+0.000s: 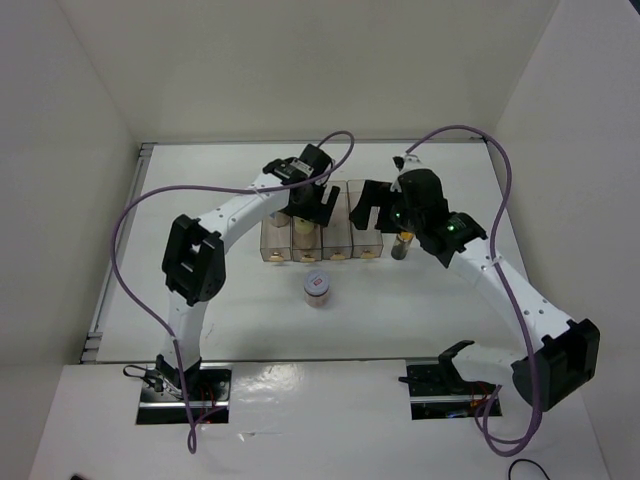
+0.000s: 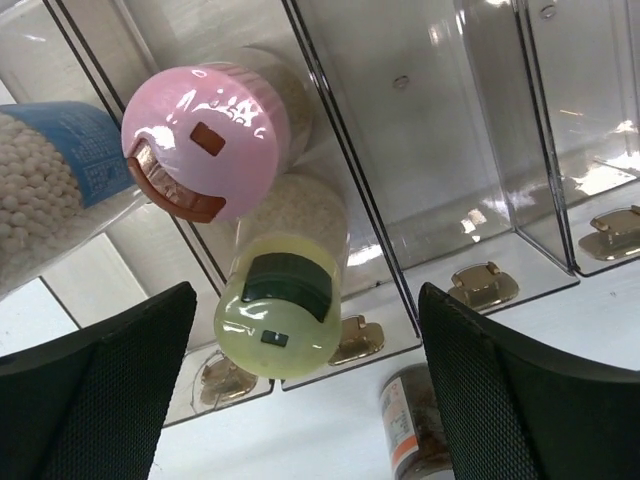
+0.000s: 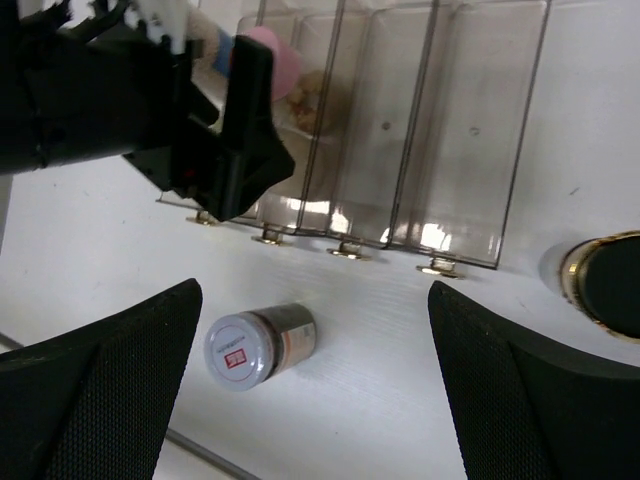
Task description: Organize the condiment bottles
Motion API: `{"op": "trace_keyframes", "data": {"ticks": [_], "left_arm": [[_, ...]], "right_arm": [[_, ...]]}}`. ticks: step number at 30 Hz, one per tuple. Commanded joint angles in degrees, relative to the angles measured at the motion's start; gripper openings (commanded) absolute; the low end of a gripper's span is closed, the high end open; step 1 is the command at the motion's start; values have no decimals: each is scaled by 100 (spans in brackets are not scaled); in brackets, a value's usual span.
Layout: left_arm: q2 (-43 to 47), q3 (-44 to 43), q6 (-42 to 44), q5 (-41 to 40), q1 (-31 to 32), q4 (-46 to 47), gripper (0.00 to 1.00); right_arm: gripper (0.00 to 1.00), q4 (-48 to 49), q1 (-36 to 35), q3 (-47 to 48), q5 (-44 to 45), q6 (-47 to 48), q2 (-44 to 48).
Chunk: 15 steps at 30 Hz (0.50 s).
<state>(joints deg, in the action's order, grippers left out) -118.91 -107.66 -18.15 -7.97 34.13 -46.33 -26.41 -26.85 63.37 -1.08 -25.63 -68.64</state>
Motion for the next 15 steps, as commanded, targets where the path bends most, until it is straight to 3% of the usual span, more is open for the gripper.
{"op": "trace_keyframes", "data": {"ticks": [1,9,13,15], "left_arm": [[263,-413,-39,-135,59,-113,98],[931,-1785,-92,-705,59,-1001,99],[1414,-1426,-170,-1084,-151,-922,99],[1782,-1154,-258,-1137,-266,-870,99]], "right_arm": [[98,22,-372,272,-112,111,35],[98,119,-1032,-422,-577,-73,641],[98,180,-1296,-475,-665,-206,415],[98,93,-1664,-309,-176,-206,203]]}}
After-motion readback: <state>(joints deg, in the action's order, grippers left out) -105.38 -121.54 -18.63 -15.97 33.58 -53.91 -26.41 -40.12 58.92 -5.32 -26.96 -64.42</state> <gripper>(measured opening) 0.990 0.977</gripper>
